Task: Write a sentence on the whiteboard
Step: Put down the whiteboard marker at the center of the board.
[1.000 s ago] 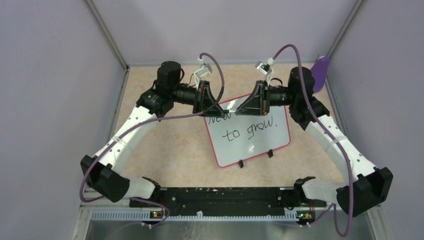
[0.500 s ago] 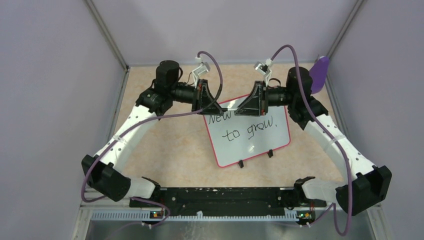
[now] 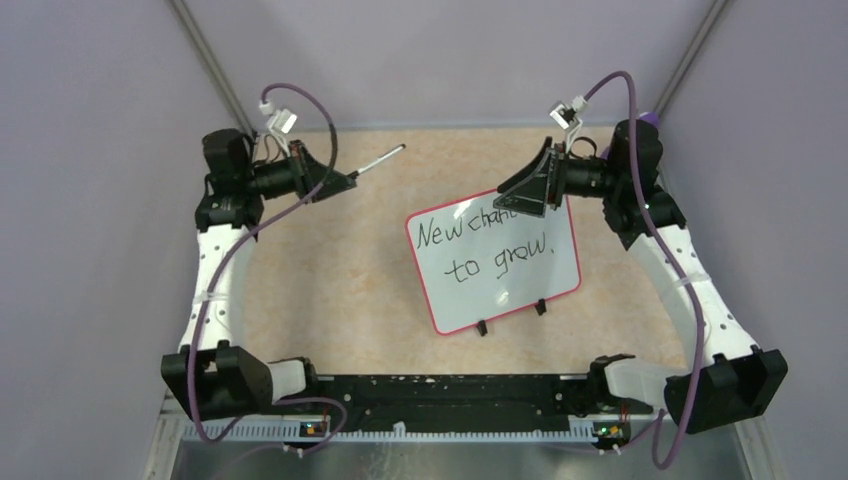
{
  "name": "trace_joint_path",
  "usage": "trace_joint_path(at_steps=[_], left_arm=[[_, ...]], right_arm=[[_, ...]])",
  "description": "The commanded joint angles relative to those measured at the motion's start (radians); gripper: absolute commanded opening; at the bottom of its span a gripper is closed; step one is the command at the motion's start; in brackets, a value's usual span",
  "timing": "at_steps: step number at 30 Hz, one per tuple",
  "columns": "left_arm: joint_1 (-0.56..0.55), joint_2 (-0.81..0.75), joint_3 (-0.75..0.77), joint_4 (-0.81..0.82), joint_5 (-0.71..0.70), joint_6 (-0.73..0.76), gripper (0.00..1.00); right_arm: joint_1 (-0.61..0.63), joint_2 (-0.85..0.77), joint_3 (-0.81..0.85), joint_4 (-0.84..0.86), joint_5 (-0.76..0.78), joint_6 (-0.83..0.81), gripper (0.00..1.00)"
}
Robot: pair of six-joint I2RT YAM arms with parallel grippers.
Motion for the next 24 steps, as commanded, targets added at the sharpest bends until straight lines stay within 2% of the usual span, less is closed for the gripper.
trace_joint_path(at_steps=[1,5,10,17,24], left_arm=[[0.182,0.011,-0.028,-0.206,-0.087,0.167,0.00],[0.256,0.078,-0.039,-0.406,-0.239,0.432,0.00],[0.260,0.213,-0.076,-0.625,-0.287,0.708,0.00],[0.260,0.331,-0.180,-0.645,-0.378,0.841,0.03],[0.259,0.432,-0.238,-0.639,-0.391,0.881,0.09]], right_arm=[[-0.044,-0.054,0.032,-0.090,0.011,-0.101,0.76],[-0.078,-0.076,0.046,-0.209,0.016,-0.239,0.77],[-0.098,-0.091,0.050,-0.345,0.043,-0.375,0.77],[-0.101,-0.125,0.006,-0.402,0.109,-0.445,0.76],[-0.101,-0.136,-0.008,-0.404,0.096,-0.444,0.74]])
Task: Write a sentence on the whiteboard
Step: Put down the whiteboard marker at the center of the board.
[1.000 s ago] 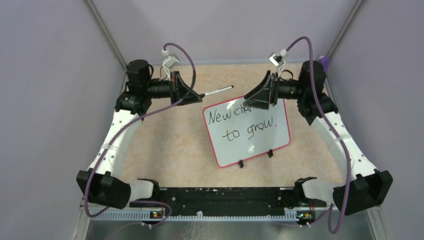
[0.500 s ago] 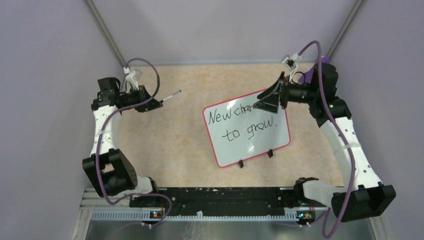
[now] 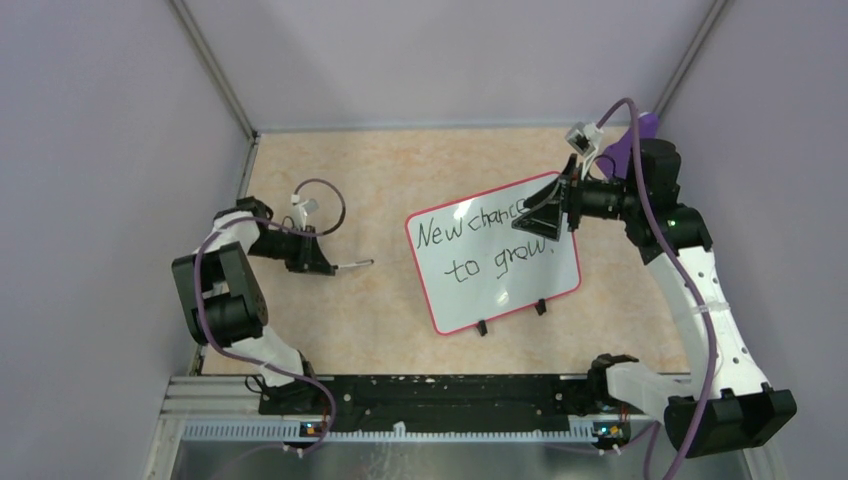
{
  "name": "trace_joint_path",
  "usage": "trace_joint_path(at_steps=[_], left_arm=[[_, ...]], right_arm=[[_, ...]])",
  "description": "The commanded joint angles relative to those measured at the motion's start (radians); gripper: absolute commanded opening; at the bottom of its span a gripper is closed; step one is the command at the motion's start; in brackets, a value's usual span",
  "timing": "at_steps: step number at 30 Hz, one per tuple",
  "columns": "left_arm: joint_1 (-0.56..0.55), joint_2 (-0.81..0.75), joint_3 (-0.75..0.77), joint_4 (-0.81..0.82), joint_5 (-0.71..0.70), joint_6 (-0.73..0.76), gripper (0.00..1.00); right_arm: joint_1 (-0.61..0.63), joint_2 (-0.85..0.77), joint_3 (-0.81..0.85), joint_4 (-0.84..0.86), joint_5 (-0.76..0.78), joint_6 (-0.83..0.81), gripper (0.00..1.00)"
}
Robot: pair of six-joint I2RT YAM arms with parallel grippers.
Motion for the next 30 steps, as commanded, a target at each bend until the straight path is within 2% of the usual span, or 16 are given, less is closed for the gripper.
trace_joint_path(at_steps=[1,5,16,24,26,29,30], left_arm=[[0.001,0.044,-0.019,-0.024,-0.004,0.072,0.10],[0.001,0.075,-0.019,-0.020,-0.034,0.068,0.14],[0.001,0.093,-0.022,-0.006,-0.095,0.050,0.39],[0.002,0.055,-0.009,-0.016,-0.101,0.051,0.52],[-0.001,0.037,-0.007,-0.016,-0.107,0.051,0.56],[-0.014,0.004,0.008,-0.022,-0.119,0.054,0.69],[-0.022,-0.007,0.018,-0.025,-0.123,0.055,0.76]], right_arm=[[-0.006,-0.017,0.002,0.002,-0.004,-0.031,0.74],[-0.007,-0.012,0.005,0.003,-0.007,-0.028,0.74],[-0.007,-0.007,0.011,-0.006,-0.013,-0.033,0.74],[-0.006,0.006,0.019,-0.014,-0.018,-0.041,0.74],[-0.007,0.010,0.021,-0.025,-0.015,-0.050,0.74],[-0.006,0.019,0.033,-0.060,0.003,-0.072,0.75],[-0.007,0.024,0.040,-0.076,0.011,-0.105,0.76]])
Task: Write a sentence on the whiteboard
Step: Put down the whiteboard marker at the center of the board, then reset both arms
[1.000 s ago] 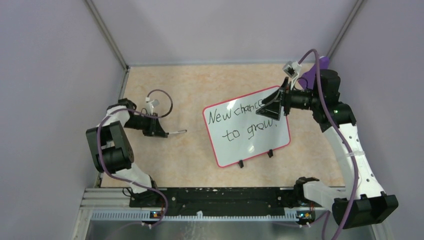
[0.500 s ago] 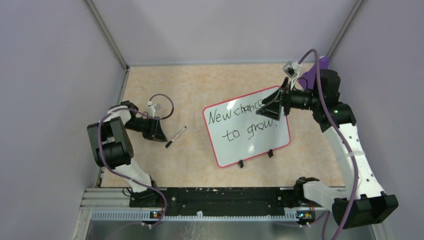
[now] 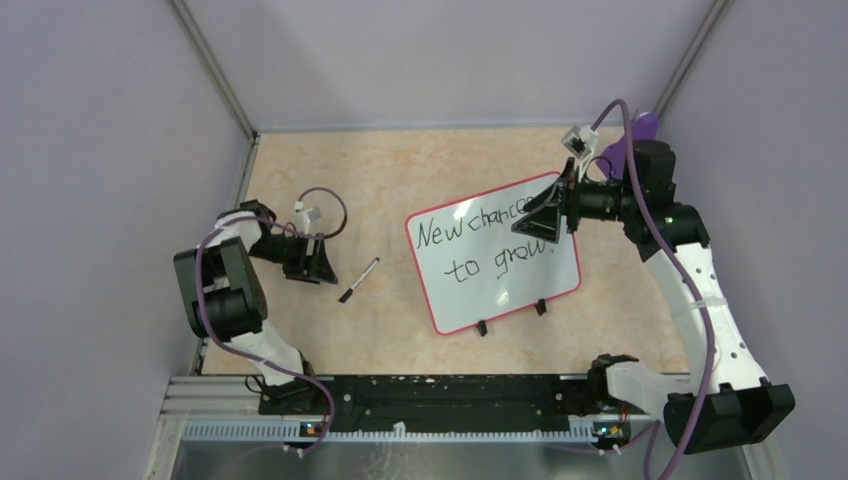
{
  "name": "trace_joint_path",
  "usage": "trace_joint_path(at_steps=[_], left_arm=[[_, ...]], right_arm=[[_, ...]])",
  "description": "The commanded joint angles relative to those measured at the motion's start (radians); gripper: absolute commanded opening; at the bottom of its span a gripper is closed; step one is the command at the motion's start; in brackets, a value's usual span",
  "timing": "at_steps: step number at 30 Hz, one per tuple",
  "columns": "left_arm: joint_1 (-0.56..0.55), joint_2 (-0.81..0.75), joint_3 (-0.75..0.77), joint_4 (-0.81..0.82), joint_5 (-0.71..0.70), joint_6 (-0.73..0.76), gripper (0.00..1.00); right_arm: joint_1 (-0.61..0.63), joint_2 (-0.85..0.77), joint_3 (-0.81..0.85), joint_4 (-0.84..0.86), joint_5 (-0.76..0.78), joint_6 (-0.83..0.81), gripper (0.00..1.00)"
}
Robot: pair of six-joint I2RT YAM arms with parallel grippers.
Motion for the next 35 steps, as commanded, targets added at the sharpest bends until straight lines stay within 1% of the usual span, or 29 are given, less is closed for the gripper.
trace_joint_path(at_steps=[1,3,4,7,9,12,15,17,22,26,30,35], left_arm=[[-0.026,-0.090,0.051,-0.017,-0.018,0.007,0.83],[-0.045,-0.113,0.088,-0.018,-0.039,-0.009,0.97],[-0.052,-0.124,0.113,-0.021,-0.056,-0.018,0.99],[-0.059,-0.137,0.209,-0.029,-0.100,-0.068,0.99],[-0.059,-0.140,0.290,-0.035,-0.126,-0.095,0.99],[-0.059,-0.140,0.417,-0.039,-0.155,-0.150,0.99],[-0.059,-0.163,0.533,0.001,-0.191,-0.203,0.99],[-0.059,-0.186,0.579,0.029,-0.202,-0.219,0.99],[-0.059,-0.272,0.577,0.157,-0.281,-0.281,0.99],[-0.059,-0.305,0.576,0.182,-0.324,-0.292,0.99],[-0.059,-0.330,0.539,0.187,-0.353,-0.288,0.99],[-0.059,-0.352,0.490,0.191,-0.361,-0.287,0.99]], right_arm=[[-0.006,0.018,0.052,-0.054,0.024,-0.088,0.76],[-0.007,0.029,0.077,-0.095,0.050,-0.120,0.78],[-0.008,0.035,0.093,-0.116,0.066,-0.136,0.79],[-0.037,0.059,0.156,-0.188,0.111,-0.199,0.82],[-0.082,0.078,0.190,-0.229,0.132,-0.235,0.85],[-0.198,0.106,0.233,-0.283,0.121,-0.285,0.86],[-0.325,0.142,0.285,-0.347,0.104,-0.357,0.87],[-0.399,0.175,0.310,-0.394,0.100,-0.413,0.87],[-0.544,0.232,0.325,-0.443,0.098,-0.513,0.87],[-0.624,0.269,0.306,-0.452,0.100,-0.565,0.87],[-0.651,0.268,0.261,-0.426,0.130,-0.586,0.87],[-0.656,0.262,0.224,-0.405,0.147,-0.590,0.87]])
